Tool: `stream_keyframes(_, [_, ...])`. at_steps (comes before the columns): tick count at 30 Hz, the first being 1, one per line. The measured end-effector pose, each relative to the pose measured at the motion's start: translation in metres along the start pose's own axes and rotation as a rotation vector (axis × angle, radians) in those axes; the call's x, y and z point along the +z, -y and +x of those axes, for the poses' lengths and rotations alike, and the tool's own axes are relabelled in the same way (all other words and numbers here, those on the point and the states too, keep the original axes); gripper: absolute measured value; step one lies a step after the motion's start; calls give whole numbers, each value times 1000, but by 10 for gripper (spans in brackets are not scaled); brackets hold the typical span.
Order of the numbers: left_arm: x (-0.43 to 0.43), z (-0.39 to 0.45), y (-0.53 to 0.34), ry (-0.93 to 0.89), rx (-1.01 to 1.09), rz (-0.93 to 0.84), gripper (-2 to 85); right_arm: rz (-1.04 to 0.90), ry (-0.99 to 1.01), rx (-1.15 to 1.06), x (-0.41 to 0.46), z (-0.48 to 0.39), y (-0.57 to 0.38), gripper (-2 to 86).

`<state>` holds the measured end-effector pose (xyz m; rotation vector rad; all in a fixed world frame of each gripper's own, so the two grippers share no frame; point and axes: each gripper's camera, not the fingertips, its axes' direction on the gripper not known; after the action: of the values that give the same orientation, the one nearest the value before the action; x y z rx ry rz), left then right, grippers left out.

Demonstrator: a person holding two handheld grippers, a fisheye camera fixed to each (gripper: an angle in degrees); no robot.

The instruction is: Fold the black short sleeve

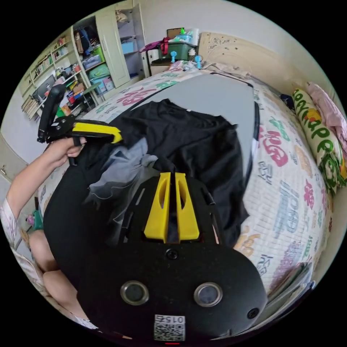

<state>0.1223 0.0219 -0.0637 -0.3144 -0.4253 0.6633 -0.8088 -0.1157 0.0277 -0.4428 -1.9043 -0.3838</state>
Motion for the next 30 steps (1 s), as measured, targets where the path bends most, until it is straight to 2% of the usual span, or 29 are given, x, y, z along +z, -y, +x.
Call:
stream_keyframes(2, [-36, -37, 4, 79, -59, 75, 18, 34, -75, 39, -34, 38, 13, 25])
stream_keyframes(4, [-90, -109, 0, 252, -247, 189, 28, 120, -340, 192, -91, 117, 35, 29])
stream_keyframes(5, [-102, -126, -4, 309, -300, 212, 32, 142, -406, 262, -106, 140, 38, 31])
stream_keyframes(7, [-132, -181, -26, 520, -486, 236, 78, 241, -509, 600, -162, 224, 26, 49])
stream_keyframes(8, [-137, -192, -33, 528, -524, 230, 81, 261, -486, 669, -172, 239, 19, 61])
stream_keyframes(9, [-145, -208, -49, 486, -574, 235, 84, 290, -389, 767, -185, 263, 2, 87])
stream_keyframes(11, [-153, -220, -75, 377, -591, 269, 86, 308, -218, 775, -190, 280, -16, 105])
stream_keyframes(16, [-165, -200, -153, 71, -439, 189, 86, 151, -62, 542, -197, 246, -55, 130])
stream_keyframes(21, [-213, -146, -254, -44, -317, 121, 88, 126, 166, 397, -253, 179, -147, 120])
stream_keyframes(26, [-265, -100, -364, -118, -281, 61, 89, 117, 164, 369, -331, 108, -265, 113])
stream_keyframes(30, [-286, -86, -432, -167, -314, 54, 90, 83, 152, 458, -366, 61, -358, 116])
